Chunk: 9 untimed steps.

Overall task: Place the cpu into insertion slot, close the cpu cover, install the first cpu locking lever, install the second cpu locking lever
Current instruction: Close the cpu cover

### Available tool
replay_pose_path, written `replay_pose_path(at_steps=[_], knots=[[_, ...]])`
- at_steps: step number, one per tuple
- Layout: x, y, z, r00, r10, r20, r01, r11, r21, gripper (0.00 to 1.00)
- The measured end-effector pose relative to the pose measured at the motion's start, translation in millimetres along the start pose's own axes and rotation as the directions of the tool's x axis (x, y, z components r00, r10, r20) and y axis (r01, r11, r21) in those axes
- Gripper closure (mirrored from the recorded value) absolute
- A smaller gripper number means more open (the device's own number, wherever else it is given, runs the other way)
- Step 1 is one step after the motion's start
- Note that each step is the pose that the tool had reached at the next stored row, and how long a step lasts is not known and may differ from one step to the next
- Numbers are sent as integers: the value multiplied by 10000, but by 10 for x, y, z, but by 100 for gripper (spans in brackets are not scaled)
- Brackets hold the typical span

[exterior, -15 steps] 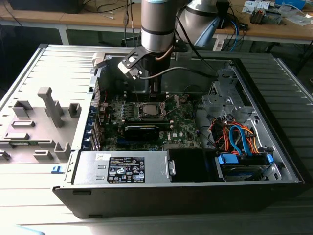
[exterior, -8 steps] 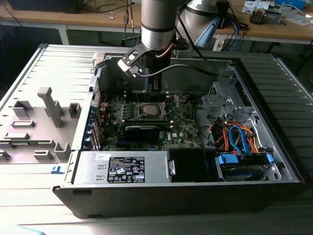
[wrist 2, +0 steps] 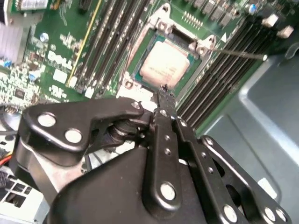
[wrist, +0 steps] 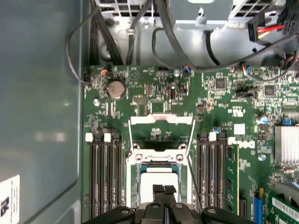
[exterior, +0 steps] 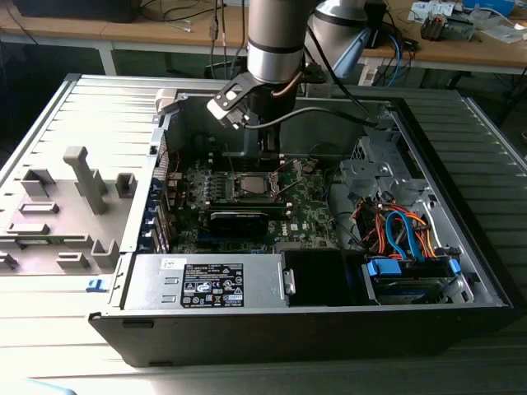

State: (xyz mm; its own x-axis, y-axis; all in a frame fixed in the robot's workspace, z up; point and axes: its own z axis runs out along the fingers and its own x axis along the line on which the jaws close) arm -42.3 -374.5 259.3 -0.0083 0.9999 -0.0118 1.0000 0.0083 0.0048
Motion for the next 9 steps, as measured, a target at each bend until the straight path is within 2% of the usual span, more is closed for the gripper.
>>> replay_pose_path(at_steps=[3,5,9], knots=[[-2,117,-9,10000,-1,1,1,10000,78,89],[-3,250,-18,10000,-2,1,2,9999,158,89],[-4,393,-42,10000,-2,-2,2,9997,240,89]])
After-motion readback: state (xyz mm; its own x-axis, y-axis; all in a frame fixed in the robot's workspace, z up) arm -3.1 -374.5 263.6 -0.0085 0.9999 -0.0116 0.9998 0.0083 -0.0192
